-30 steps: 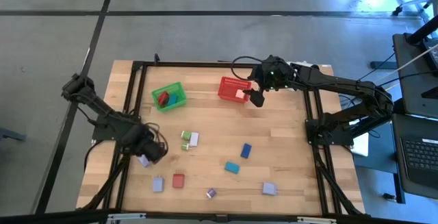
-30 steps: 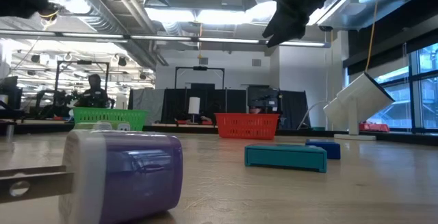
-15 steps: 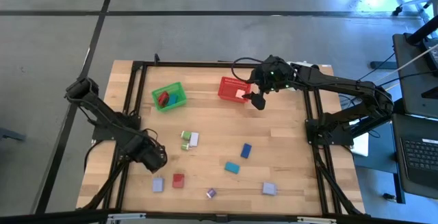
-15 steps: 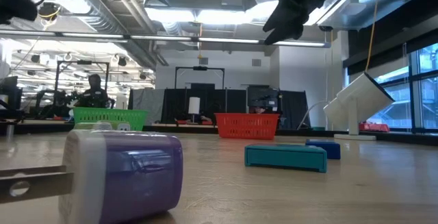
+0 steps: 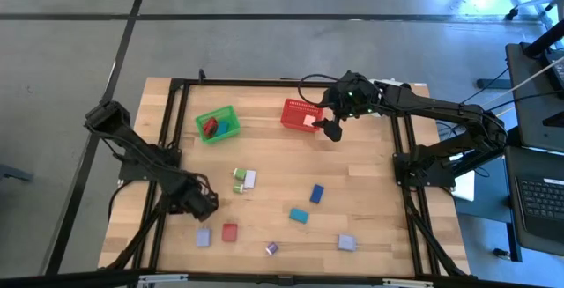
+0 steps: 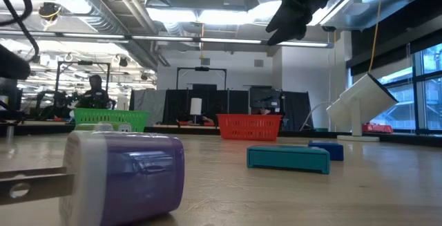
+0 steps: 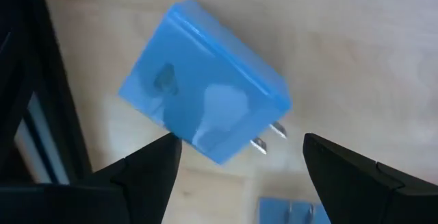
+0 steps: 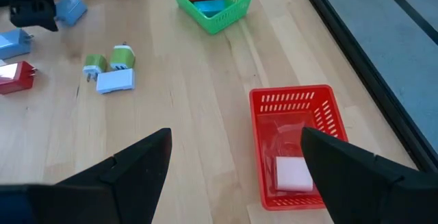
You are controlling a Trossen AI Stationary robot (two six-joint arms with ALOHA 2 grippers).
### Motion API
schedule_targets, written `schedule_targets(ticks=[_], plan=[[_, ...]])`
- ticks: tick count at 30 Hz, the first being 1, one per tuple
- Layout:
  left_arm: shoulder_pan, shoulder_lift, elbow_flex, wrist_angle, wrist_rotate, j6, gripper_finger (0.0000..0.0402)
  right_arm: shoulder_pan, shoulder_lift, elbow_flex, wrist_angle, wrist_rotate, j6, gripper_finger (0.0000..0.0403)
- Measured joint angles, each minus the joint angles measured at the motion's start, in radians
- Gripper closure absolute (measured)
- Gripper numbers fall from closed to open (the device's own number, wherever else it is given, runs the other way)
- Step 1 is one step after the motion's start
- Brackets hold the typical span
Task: Pick & Place Office items
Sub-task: Put the top left purple charger adapter into the red bin, then put the top green charger adapter into the red bin
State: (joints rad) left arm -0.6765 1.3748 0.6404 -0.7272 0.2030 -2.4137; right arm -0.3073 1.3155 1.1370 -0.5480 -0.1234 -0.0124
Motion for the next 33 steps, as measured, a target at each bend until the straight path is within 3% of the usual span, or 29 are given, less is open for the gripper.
schedule_targets(ticks=[4,12,14,19,22,29,33], plan=[[0.008,0.0,-0.028,0.01,-0.059,0.028,0.01,0.0,0.0,0.0,0.0,0.0,-0.002,0.0076],[0.086,-0.001,-0.028,0.054,-0.471,0.226,0.011,0.0,0.0,0.0,0.001,0.0,-0.028,0.0076],[0.113,-0.006,-0.018,0.055,-0.53,0.326,0.0114,0.0,0.0,0.0,0.001,0.0,-0.03,0.0075],[0.153,-0.052,0.057,0.049,-0.515,0.738,0.0127,0.0,0.0,0.0,0.001,0.0,-0.026,0.0075],[0.191,-0.083,0.097,0.038,-0.433,0.956,0.0132,0.0,0.0,0.0,0.001,0.001,-0.025,0.0076],[0.337,-0.109,0.153,-0.016,-0.394,1.373,0.0132,0.0,0.0,0.0,0.002,0.003,0.026,0.0076],[0.438,-0.102,0.156,-0.017,-0.352,1.521,0.0132,0.0,0.0,0.0,0.001,0.003,0.059,0.0076]])
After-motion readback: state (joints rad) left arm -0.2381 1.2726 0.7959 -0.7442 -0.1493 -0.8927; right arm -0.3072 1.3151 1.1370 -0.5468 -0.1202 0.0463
